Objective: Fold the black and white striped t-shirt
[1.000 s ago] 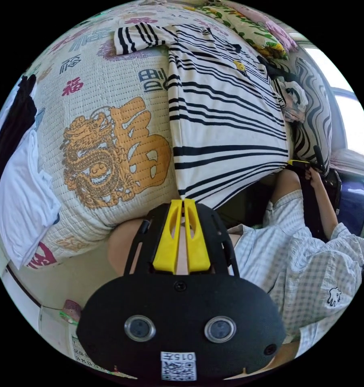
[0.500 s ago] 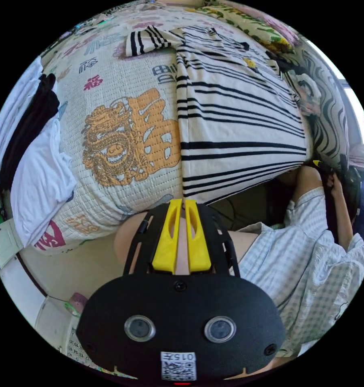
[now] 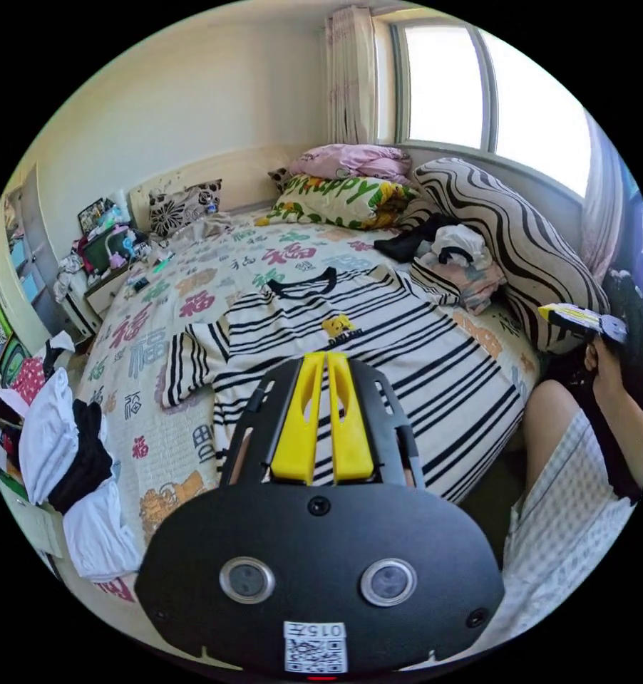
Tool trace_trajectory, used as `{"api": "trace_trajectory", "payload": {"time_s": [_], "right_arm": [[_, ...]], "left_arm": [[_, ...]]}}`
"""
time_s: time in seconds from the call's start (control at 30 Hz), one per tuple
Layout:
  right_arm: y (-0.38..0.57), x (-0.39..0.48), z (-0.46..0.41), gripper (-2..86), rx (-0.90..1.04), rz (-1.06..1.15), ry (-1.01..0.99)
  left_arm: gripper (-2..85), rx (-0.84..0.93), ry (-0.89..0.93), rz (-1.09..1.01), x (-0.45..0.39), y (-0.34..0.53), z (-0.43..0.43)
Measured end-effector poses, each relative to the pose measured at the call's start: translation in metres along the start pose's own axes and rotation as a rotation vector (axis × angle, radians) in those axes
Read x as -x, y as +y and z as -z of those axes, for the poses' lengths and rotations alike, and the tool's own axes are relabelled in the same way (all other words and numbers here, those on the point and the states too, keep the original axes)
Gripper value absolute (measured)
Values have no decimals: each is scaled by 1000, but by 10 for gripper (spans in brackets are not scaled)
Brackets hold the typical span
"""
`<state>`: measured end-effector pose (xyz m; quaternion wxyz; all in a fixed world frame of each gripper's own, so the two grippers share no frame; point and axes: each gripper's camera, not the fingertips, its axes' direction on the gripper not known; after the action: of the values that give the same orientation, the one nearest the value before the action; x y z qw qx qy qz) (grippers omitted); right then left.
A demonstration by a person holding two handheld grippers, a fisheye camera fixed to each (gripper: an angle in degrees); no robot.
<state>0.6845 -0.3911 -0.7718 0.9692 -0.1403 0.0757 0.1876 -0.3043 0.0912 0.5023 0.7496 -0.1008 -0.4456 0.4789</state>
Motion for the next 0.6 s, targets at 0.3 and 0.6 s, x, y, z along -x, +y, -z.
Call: {"api": "trace_trajectory", "payload": {"time_s": [0.3, 0.6], "right_arm": [[-4, 12, -26, 14, -281, -69, 216], [-46, -91, -152, 72, 24, -266, -108]], "left_arm": [[39, -184, 242, -15, -63, -63, -101], [82, 113, 472, -130, -153, -220, -310]]}}
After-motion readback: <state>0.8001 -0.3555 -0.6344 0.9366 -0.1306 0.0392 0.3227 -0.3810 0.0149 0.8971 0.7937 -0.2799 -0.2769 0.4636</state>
